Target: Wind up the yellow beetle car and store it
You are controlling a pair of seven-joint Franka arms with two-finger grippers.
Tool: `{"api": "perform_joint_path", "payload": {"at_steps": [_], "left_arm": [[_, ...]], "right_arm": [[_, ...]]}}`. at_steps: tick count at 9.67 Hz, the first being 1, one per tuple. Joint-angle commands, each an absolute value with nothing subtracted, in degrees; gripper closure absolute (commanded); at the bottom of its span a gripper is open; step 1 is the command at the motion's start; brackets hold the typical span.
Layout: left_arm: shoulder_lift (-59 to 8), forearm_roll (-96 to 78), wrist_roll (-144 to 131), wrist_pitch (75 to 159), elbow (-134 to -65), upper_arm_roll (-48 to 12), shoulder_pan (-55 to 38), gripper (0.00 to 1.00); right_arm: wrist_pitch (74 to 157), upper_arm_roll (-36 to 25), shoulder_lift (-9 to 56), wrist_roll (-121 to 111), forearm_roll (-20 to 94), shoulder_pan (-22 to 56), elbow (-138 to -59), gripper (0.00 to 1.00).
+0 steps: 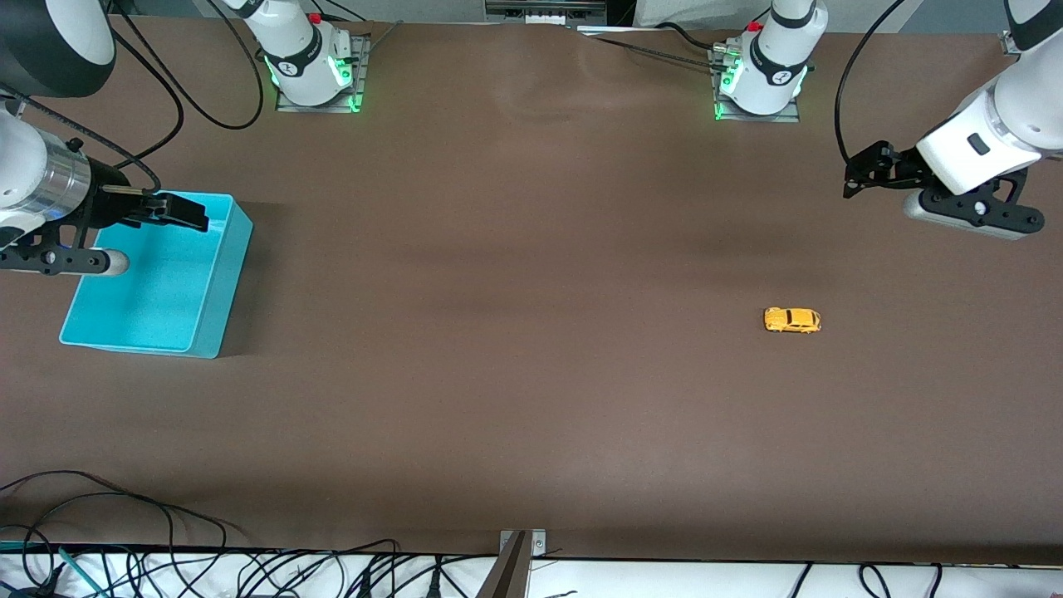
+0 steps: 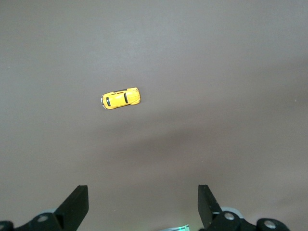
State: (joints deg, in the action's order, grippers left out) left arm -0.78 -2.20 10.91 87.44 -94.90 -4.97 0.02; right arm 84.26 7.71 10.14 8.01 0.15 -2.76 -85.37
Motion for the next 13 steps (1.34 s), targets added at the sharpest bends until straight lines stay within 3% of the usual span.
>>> {"api": "perform_joint_path", "payload": {"at_steps": [1,10,13], "left_arm": [[-4.91,-3.6,21.32,87.36,-93.25,-5.45,1.93,0.0],[-19.23,-2.46,58.57,105.27,-94.57,-5.36,3.34,0.0],[-19.95,2.97,65.36,111.51,-99.74,-5.45,3.52,0.0]], "right_arm": [[83.67,8.0,9.67,7.82,0.79,-3.25,-85.61,0.0],[83.67,8.09,9.58,7.82,0.79,-3.25,-85.69,0.0],[83.67,8.09,9.58,7.82,0.79,-3.25,-85.69,0.0]]}}
